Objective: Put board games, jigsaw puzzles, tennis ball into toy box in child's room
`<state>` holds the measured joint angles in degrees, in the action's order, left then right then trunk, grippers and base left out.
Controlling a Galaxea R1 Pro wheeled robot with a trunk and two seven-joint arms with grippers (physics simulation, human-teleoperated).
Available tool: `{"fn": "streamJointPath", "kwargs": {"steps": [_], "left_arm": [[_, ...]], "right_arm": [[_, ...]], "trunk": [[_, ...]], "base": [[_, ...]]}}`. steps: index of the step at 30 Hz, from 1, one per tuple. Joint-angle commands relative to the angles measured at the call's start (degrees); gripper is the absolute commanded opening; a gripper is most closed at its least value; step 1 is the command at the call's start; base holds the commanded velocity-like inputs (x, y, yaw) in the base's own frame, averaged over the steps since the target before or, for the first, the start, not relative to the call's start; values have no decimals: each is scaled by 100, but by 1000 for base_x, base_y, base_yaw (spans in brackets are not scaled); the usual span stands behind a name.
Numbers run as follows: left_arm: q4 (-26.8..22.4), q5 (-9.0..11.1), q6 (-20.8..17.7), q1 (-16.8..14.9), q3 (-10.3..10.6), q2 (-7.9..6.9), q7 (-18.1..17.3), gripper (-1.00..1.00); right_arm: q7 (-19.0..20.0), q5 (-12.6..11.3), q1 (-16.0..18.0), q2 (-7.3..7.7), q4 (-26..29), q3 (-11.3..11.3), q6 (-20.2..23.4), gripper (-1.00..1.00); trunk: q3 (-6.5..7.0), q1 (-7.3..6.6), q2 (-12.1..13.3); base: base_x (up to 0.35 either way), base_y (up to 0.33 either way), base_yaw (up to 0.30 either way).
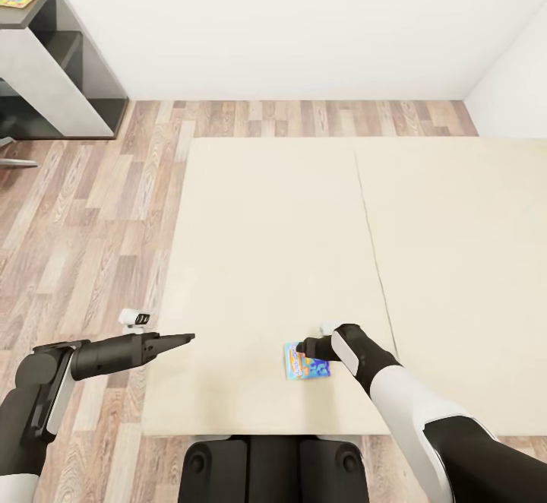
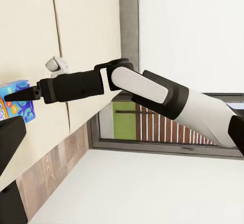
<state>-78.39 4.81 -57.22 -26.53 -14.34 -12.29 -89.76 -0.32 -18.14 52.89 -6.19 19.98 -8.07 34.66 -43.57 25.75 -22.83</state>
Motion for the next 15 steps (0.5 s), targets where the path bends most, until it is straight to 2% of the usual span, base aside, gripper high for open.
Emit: {"fn": "streamJointPath", "kwargs": {"steps": [1, 11, 15], "left_arm": [[-1, -5, -61, -1, 1, -2, -24, 100], [-1, -6, -61, -1, 1, -2, -24, 100], [-1, -6, -61, -1, 1, -2, -24, 100]], "right_arm": [[-3, -23, 2, 4, 6, -36, 23, 100], [-3, -23, 2, 4, 6, -36, 23, 100], [-3, -23, 2, 4, 6, -36, 23, 100]], "trunk": [[-6, 3, -9], [-6, 3, -9], [-6, 3, -9]], "base": [[0, 28, 0], [0, 10, 0], [0, 101, 0]]}}
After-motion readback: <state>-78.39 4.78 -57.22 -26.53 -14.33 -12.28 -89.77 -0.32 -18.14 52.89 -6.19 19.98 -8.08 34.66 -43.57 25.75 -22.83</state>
